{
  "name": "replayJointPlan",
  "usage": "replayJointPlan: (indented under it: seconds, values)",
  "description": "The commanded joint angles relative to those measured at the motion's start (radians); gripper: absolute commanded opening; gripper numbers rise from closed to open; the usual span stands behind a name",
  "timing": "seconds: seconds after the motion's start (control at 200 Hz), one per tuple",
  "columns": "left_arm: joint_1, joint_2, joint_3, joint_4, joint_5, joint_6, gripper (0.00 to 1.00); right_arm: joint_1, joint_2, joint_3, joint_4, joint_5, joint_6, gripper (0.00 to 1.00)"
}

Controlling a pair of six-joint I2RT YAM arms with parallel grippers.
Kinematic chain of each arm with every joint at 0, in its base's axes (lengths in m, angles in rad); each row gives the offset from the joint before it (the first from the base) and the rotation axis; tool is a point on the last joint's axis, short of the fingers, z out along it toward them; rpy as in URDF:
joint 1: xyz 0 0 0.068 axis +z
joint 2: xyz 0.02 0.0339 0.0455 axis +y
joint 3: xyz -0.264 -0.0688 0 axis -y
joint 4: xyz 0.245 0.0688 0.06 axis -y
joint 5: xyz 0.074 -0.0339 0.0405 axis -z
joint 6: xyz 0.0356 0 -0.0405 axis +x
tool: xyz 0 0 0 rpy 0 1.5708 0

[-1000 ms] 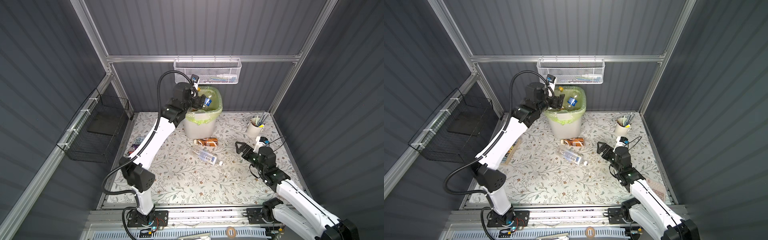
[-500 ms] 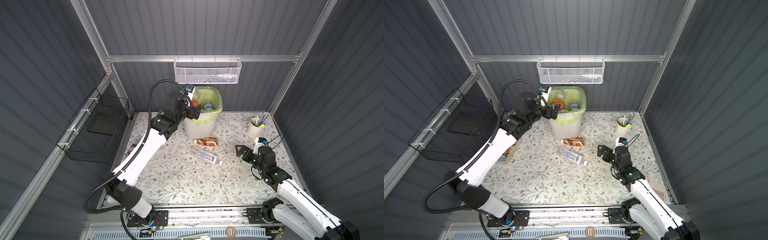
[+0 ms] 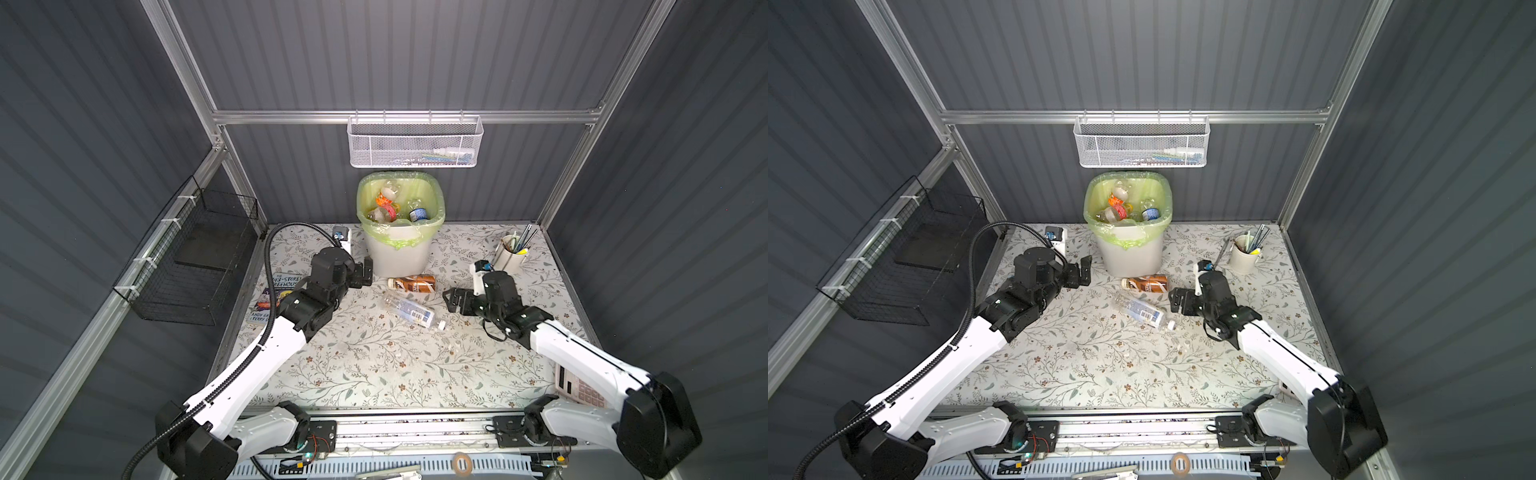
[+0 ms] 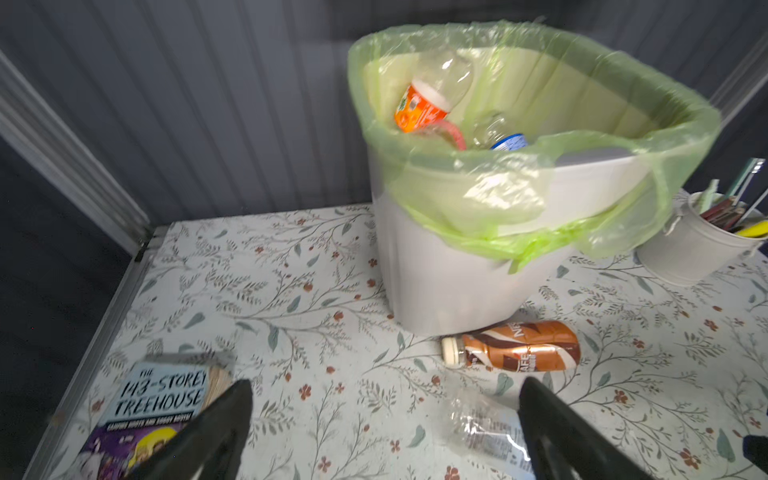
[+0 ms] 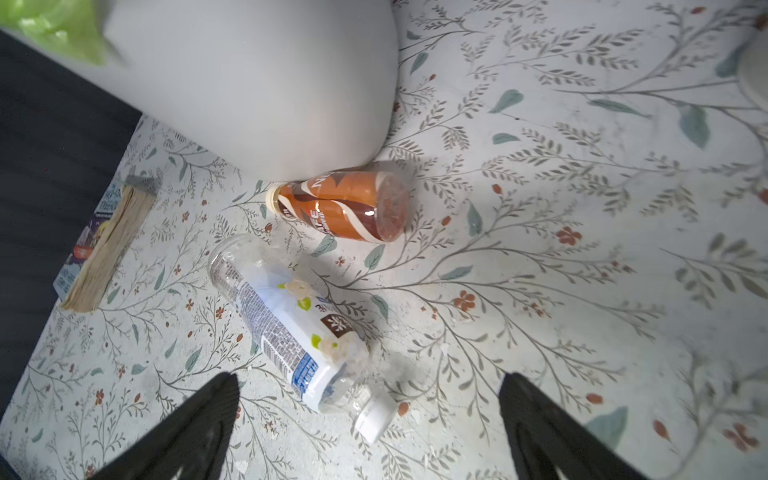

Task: Throw the plastic bottles in the bin
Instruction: 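Withdraw the left arm while the right gripper reaches to the white-label bottle, then close the right gripper on the clear white-label bottle lying on the table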

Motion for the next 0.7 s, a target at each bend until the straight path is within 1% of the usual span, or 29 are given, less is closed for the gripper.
replayJointPlan:
  seconds: [0.0, 0.08, 0.295, 0.555, 0.695]
  values:
    - [0.000, -0.052, -0.065, -0.024, -0.115, -0.118, 1.00, 0.050, 0.081, 0.080, -0.070, -0.026, -0.126, 0.99]
    - [0.017, -0.059, -0.111, -0.044, -0.128, -0.159, 1.00, 0.080, 0.149, 0.134, -0.103, -0.031, -0.164, 0.99]
    - [0.099, -0.057, -0.203, -0.071, -0.051, -0.247, 1.00, 0.159, 0.327, 0.267, -0.194, -0.036, -0.262, 0.99]
    - [0.126, -0.067, -0.267, -0.092, 0.008, -0.266, 1.00, 0.222, 0.475, 0.377, -0.274, 0.013, -0.339, 0.98]
    - [0.128, -0.078, -0.283, -0.106, 0.009, -0.267, 1.00, 0.237, 0.526, 0.412, -0.324, 0.036, -0.362, 0.93]
